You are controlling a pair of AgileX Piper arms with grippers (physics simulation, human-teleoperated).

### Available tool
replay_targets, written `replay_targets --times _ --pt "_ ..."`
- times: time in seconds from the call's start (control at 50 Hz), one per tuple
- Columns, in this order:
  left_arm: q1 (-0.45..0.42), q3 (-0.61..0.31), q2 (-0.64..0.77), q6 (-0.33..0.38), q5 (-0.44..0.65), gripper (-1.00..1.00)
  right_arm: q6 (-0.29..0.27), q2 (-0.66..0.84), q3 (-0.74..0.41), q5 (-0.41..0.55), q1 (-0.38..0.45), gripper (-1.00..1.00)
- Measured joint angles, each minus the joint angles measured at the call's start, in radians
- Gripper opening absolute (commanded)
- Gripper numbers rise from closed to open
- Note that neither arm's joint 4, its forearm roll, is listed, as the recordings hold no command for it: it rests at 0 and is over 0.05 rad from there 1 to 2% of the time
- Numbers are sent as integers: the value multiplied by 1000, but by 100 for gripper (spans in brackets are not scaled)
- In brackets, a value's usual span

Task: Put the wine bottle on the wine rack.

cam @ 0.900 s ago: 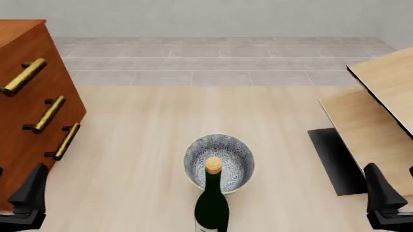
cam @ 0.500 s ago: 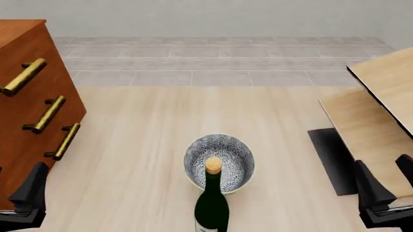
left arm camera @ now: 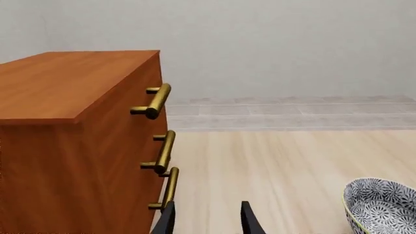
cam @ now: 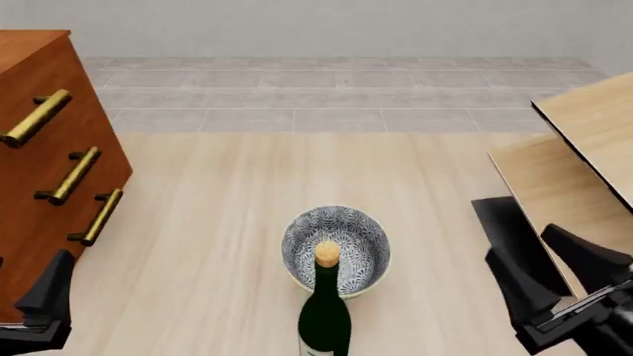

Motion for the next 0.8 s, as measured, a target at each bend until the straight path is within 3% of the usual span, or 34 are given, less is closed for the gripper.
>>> replay_targets --times 0.44,0.8 --pt "15 0 57 8 -33 100 22 143 -48 -67 236 100" --pt "23 1 71 18 -33 100 25 259 -68 -154 354 100"
